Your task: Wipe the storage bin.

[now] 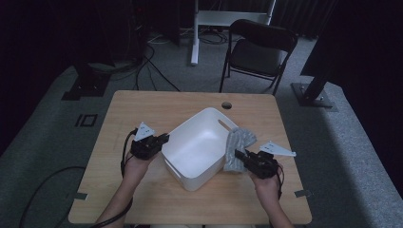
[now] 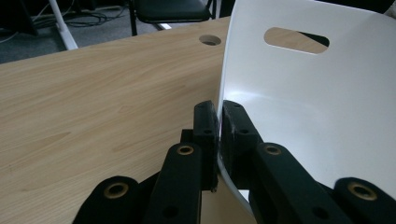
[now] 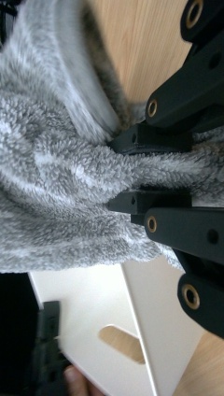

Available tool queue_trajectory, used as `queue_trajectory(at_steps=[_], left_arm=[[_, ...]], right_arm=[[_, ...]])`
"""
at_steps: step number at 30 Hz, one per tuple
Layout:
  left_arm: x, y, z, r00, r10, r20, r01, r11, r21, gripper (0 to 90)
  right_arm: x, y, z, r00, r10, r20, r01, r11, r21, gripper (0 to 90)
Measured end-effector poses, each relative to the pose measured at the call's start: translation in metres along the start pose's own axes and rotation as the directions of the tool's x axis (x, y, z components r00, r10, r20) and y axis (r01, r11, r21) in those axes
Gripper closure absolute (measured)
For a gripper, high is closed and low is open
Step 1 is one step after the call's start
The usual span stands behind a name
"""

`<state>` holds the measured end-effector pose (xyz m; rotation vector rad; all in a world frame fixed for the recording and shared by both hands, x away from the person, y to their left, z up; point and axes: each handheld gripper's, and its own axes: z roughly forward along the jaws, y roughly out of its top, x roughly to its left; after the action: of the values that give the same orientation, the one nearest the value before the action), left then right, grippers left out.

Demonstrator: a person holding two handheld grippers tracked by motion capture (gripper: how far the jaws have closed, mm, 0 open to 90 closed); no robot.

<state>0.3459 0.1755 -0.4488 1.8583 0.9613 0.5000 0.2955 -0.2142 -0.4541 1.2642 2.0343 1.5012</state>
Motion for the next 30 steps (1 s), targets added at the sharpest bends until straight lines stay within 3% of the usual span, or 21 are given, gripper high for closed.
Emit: queue_trajectory(at_steps=[8,18,30], left_arm=[[0.005,0.000,0.000,0.9987,-0.003,0.051,0.003,1.0000,0.001,84.7],[0.005,0.000,0.000,0.9985,0.001,0.054,-0.001,1.0000,-0.002,84.8],[0.004,0.000,0.000,0.9985,0.009,0.055,-0.009,1.0000,-0.001,84.5]], right_arm=[[0.004,-0.001,0.009,0.9991,-0.019,0.038,0.019,1.000,0.009,76.1],[0.006,-0.004,0.012,0.9982,-0.028,0.053,0.027,0.999,0.017,76.2],[0.004,-0.017,0.027,0.9982,-0.015,0.058,0.010,0.996,0.087,76.1]])
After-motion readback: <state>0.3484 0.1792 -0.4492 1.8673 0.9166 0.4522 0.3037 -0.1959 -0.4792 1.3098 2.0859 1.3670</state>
